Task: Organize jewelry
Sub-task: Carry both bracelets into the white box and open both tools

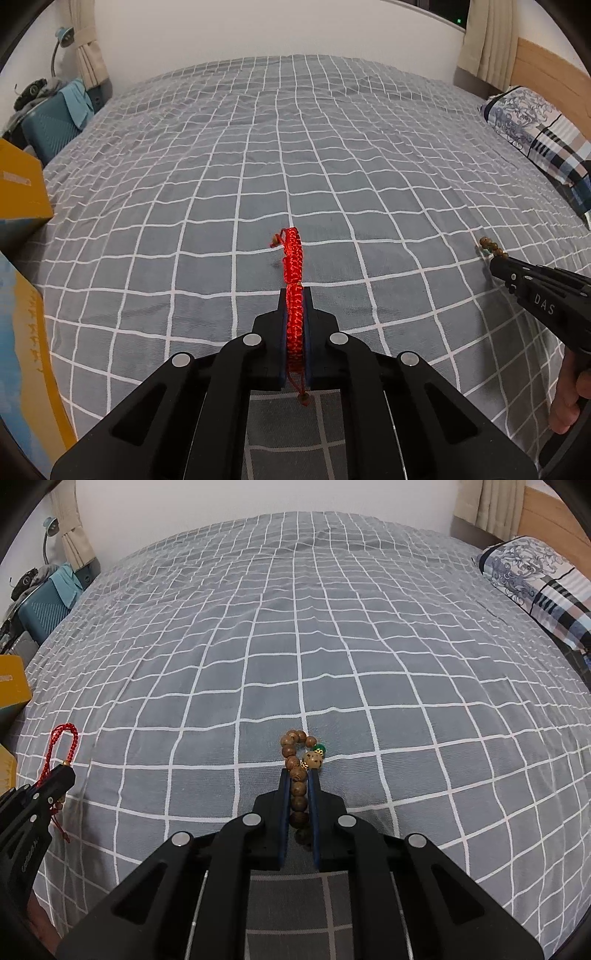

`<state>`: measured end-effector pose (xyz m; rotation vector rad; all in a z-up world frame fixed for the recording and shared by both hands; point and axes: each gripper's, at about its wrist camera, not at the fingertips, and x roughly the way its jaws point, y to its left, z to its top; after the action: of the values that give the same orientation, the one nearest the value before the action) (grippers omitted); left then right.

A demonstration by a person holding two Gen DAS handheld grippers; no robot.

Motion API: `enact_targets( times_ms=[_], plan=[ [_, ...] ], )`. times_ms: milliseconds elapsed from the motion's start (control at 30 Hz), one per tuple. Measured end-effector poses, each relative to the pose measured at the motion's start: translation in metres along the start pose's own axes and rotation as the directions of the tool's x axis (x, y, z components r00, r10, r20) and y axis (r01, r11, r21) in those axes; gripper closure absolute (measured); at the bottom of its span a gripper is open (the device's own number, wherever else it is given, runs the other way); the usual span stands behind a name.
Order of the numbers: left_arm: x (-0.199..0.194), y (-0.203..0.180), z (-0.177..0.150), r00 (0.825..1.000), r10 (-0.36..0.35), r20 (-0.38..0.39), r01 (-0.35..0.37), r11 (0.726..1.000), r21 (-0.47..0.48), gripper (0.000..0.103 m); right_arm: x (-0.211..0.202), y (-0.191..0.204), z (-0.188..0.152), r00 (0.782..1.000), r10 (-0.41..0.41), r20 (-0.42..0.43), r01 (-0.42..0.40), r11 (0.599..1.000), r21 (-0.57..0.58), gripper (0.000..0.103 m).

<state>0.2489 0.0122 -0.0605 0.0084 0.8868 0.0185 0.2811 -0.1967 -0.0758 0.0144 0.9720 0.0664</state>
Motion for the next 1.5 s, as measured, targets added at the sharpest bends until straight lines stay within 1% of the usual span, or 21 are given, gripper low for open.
enact_targets(
  times_ms=[267,600,1033,1133,1233,1500],
  plan=[
    [-0.013,0.000,0.001,0.999,0.005,0.031,-0.005,1.000,-0.006,0.098,-0.018,0.000,-0.001,0.999,-0.012,0.038,0.012,1.000,-0.002,0.095],
    [-0.033,0.003,0.004,0.998,0.003,0.060,-0.003,1.000,-0.013,0.098,-0.043,0.012,-0.001,0.994,-0.030,0.101,0.033,0.999,-0.024,0.095],
    [-0.077,0.013,0.004,0.992,0.016,0.122,-0.013,0.999,-0.030,0.098,-0.088,0.033,-0.005,0.980,-0.038,0.197,0.050,0.997,-0.057,0.095],
    [-0.085,0.019,0.003,0.993,0.020,0.114,-0.015,0.999,-0.045,0.098,-0.102,0.040,-0.010,0.977,-0.039,0.211,0.052,0.997,-0.055,0.095],
    [-0.096,0.022,0.002,0.992,0.017,0.122,-0.011,0.999,-0.049,0.098,-0.117,0.048,-0.013,0.972,-0.041,0.233,0.056,0.997,-0.058,0.095],
    [-0.138,0.048,0.000,0.987,0.045,0.154,-0.035,0.997,-0.066,0.098,-0.149,0.083,-0.015,0.967,0.006,0.255,0.015,0.997,-0.081,0.095]
  ],
)
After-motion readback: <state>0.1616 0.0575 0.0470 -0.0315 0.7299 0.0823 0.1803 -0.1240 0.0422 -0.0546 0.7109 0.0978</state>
